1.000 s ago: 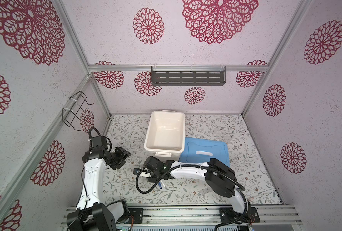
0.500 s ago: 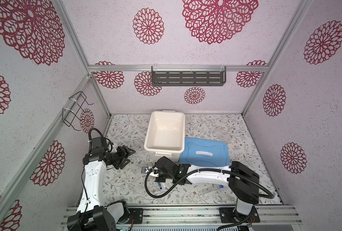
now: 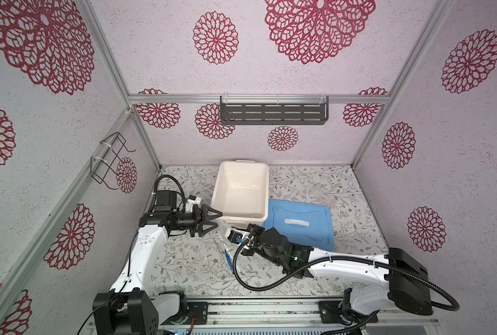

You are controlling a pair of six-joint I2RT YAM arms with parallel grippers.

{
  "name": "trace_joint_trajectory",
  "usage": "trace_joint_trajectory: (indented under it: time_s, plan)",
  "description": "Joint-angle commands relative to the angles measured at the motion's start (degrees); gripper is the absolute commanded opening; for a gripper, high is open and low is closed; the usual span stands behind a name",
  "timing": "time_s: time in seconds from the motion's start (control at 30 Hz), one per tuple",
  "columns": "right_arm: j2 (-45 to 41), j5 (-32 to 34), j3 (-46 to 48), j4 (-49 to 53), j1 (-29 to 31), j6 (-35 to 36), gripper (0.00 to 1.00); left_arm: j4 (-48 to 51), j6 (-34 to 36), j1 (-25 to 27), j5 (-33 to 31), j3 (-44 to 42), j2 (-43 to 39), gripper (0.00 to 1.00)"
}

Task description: Organize the chemistry lab equipment

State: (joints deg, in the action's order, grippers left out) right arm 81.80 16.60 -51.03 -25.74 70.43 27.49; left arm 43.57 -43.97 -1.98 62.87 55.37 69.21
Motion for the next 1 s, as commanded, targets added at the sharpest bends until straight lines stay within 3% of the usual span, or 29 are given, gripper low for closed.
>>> trace_joint_trajectory:
  time_s: [0.0, 0.13, 0.43, 0.53, 0.63, 0.73, 0.8, 0.97]
  plan:
    - [-1.1, 1.59, -1.16, -4.01, 0.49, 1.03, 0.06, -4.15, -2.24, 1.12, 3.12, 1.22, 0.66, 0.55]
    - [-0.19, 1.81, -1.4, -5.24, 0.54, -0.57, 0.06, -4.25, -2.38, 1.98, 3.06, 1.49, 0.75, 0.46]
    - [0.28, 2.56, -1.88, -2.97, 0.57, -1.77, 0.07, -1.7, 0.12, 2.77, 1.03, 2.14, 0.58, 0.14]
    - [0.6, 3.63, -2.15, -2.26, 0.54, -2.66, 0.07, -0.2, 1.31, 3.08, 0.17, 3.39, 0.66, 0.12]
    - [0.73, 3.95, -2.42, -1.51, 0.57, -3.42, 0.07, -0.1, 1.81, 3.51, 0.69, 4.17, 0.83, 0.32]
    - [0.64, 3.91, -2.32, -1.34, 0.52, -4.12, 0.07, 0.11, 2.52, 4.25, 1.1, 4.87, 0.93, 0.39]
    - [0.64, 4.04, -2.41, -1.07, 0.41, -4.35, 0.07, 0.24, 2.66, 4.63, 0.94, 5.08, 1.01, 0.39]
    - [0.55, 4.16, -2.48, -0.76, 0.38, -4.47, 0.07, 0.91, 3.46, 4.87, 0.32, 4.93, 1.02, 0.24]
